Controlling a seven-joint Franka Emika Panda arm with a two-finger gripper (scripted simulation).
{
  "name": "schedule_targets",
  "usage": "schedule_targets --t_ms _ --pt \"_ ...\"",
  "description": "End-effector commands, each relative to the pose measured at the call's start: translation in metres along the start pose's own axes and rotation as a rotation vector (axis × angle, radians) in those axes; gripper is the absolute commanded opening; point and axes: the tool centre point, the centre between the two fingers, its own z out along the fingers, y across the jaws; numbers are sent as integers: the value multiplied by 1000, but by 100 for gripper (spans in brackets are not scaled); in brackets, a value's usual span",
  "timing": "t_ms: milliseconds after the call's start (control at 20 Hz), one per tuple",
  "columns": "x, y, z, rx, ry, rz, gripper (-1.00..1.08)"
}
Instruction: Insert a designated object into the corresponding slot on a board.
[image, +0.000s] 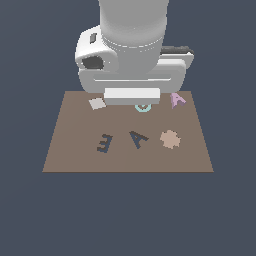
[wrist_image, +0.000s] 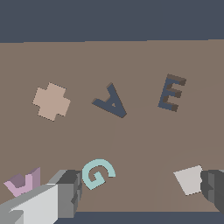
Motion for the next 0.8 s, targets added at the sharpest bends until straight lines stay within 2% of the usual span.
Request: schedule_targets --t_ms 0,350,750 --pt "0 0 0 0 0 0 100" --pt "-6 -16 9 -1 4 -30 100" --pt "-31 -70 41 -6 20 -135 100"
